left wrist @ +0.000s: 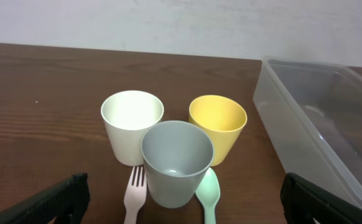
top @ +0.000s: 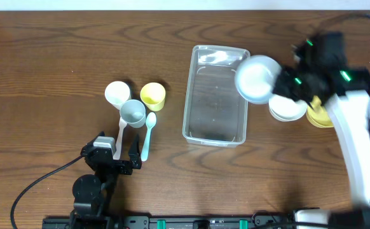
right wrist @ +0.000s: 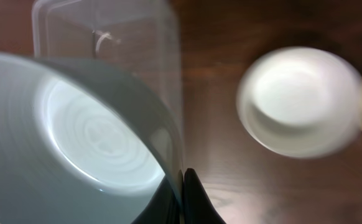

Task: Pack container
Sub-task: 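Carry the light blue bowl into the container and release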

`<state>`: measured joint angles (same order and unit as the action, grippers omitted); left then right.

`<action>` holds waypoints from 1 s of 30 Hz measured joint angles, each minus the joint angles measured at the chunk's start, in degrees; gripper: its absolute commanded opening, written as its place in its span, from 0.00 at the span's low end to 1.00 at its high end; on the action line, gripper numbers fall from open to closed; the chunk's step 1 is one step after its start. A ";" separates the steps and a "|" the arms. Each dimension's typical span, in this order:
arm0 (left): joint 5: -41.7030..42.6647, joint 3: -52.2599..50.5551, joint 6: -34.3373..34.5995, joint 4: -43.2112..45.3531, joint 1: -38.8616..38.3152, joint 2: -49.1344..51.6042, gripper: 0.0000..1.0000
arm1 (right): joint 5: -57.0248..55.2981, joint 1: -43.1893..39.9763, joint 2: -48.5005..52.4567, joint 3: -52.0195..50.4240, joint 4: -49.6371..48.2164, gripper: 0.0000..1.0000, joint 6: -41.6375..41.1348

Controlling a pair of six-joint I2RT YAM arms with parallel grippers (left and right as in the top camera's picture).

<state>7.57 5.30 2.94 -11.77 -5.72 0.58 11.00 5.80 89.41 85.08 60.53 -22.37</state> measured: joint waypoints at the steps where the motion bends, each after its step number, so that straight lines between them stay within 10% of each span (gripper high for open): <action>1: 0.00 0.00 0.00 -0.02 0.00 0.00 0.98 | 0.52 1.70 5.27 4.37 0.24 0.02 -0.02; 18: 0.00 0.00 0.00 0.00 0.00 0.00 0.98 | -1.95 10.27 34.05 21.38 -1.22 0.02 -1.81; 30: 0.00 0.00 0.00 0.00 0.00 0.00 0.98 | -2.84 10.29 35.58 22.95 -4.83 0.35 -1.36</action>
<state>7.57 5.30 2.94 -11.77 -5.72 0.58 8.16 16.10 124.99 108.03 55.70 -23.73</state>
